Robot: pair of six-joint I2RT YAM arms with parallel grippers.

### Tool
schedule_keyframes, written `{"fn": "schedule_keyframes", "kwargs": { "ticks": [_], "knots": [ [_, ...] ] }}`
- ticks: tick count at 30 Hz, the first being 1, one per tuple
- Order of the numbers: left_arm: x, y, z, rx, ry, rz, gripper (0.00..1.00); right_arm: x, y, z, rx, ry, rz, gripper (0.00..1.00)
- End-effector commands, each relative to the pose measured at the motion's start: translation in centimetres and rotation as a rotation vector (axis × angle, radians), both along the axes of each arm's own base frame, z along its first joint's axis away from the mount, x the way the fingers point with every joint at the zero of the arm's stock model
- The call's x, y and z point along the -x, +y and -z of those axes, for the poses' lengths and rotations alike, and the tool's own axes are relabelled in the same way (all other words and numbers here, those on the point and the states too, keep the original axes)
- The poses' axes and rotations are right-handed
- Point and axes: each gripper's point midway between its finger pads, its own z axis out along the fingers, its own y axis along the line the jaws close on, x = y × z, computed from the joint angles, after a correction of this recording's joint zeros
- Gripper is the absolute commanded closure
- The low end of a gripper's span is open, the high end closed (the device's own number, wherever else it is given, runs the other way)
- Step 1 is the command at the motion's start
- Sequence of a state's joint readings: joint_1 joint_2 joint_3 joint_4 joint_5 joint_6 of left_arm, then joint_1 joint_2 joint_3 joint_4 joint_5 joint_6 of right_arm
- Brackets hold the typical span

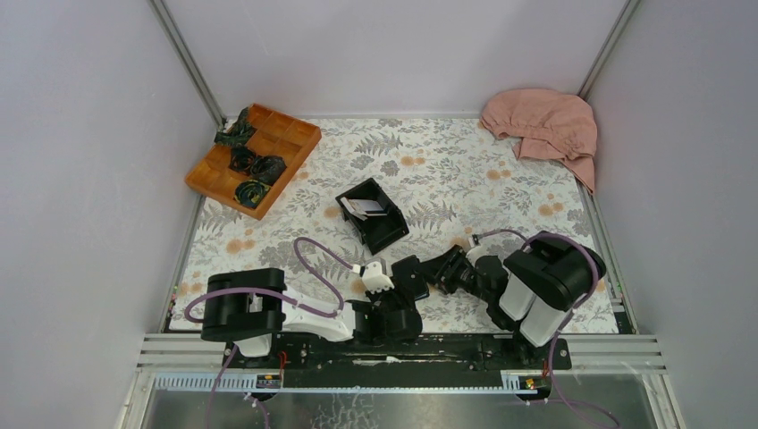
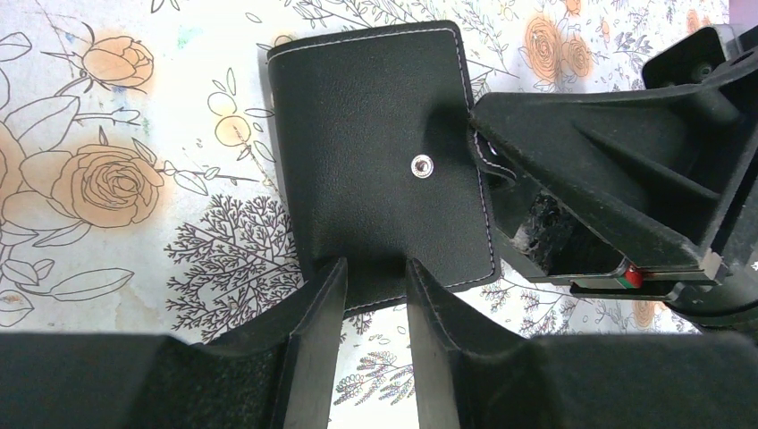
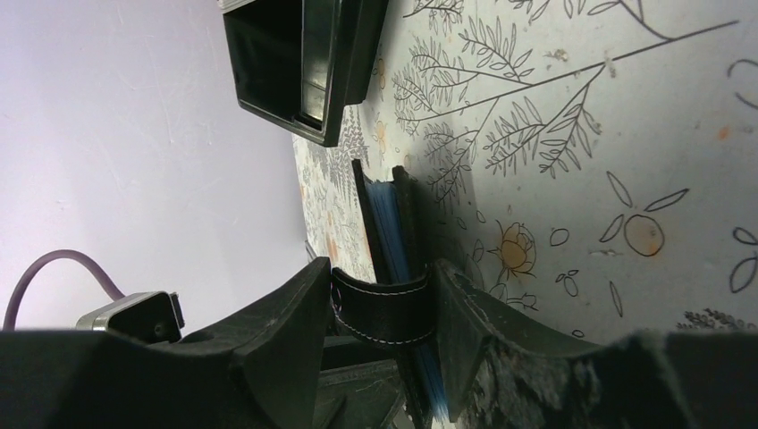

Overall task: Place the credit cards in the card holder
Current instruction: Close the card holder at the center of the board.

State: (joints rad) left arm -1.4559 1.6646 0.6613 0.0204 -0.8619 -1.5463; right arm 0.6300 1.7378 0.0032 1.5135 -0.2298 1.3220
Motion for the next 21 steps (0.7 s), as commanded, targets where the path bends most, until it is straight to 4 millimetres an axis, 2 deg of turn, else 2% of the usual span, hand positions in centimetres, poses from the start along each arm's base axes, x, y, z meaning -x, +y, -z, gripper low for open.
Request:
{"fn": "schedule_keyframes", "kwargs": {
  "ticks": [1,9,21],
  "knots": [
    [0.8,7.3,5.8,-0.336,0.095,0.016,0.6,2.5,-1.6,0.7,0.043,0.005,-0.02,0.49],
    [0.6,7.2,5.4,-0.333,0.081,0.014,0.6,2.5,-1.5,1.8,0.127,0.015,-0.042,0.49],
    [0.5,7.2,5.3,-0.327,0.078,0.021,0.61,2.9,0.5,2.2,0.144,0.0,-0.092,0.5]
  ]
}}
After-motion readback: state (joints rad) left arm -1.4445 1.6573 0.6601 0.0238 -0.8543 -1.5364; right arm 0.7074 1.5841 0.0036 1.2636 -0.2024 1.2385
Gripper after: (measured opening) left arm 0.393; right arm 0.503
